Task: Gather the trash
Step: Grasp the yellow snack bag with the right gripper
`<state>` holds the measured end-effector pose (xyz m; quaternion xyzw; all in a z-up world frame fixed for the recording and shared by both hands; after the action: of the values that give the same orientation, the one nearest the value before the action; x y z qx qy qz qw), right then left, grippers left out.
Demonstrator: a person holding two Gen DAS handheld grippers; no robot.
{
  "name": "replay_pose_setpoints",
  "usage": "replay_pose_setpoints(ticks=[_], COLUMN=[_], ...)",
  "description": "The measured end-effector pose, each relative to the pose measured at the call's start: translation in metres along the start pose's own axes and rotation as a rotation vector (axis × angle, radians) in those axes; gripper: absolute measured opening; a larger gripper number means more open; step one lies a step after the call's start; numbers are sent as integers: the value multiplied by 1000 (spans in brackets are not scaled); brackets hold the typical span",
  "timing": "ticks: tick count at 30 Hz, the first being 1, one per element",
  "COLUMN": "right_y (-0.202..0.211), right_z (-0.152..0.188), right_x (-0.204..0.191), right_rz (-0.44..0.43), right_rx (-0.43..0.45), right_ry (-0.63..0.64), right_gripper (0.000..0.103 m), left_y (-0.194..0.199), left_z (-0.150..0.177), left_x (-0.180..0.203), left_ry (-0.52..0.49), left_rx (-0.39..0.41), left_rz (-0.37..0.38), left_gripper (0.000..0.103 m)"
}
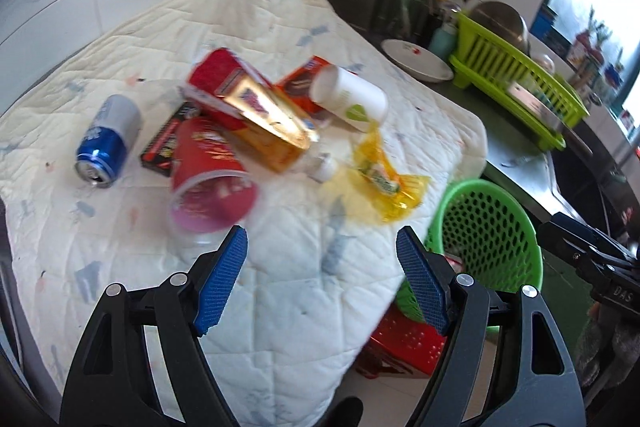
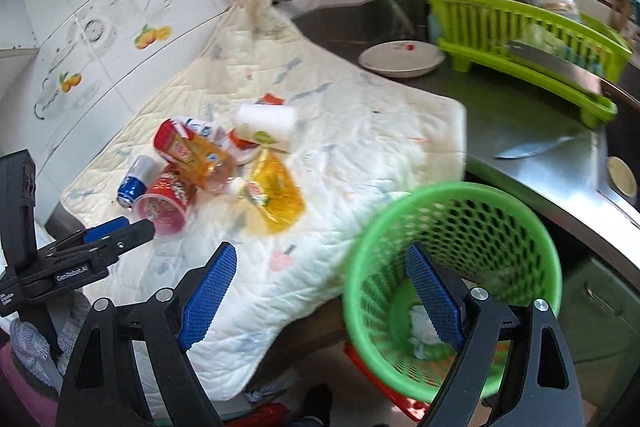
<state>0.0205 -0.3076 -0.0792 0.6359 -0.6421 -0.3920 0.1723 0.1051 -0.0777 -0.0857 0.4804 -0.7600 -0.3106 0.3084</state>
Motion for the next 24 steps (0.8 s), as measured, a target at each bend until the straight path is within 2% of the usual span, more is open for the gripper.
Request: replay_pose_setpoints(ticks=[13,24], right_y=[-75,-136], right_z=[-23,-38], right_x=[-57,-62], right_rz=[-60,-46], right_rx=[-94,-172], right_ry=[211,254], right_gripper=[84,80], left_y=[8,0], left_z=[-5,-24], left_x=[-67,-86], left_ry=[124,154], left_rx=[22,24], left_rz=[-71,-73], left_gripper=[76,76])
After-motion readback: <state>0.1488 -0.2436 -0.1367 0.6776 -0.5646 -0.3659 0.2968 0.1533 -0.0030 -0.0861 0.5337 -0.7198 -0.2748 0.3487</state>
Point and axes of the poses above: each gripper's, at about its wrist camera, not at the fingertips, and y roughly against the way its jaws point, x to its right, z to its underside, the point moved 2 cm from there along -y, roughly the way its jaws point
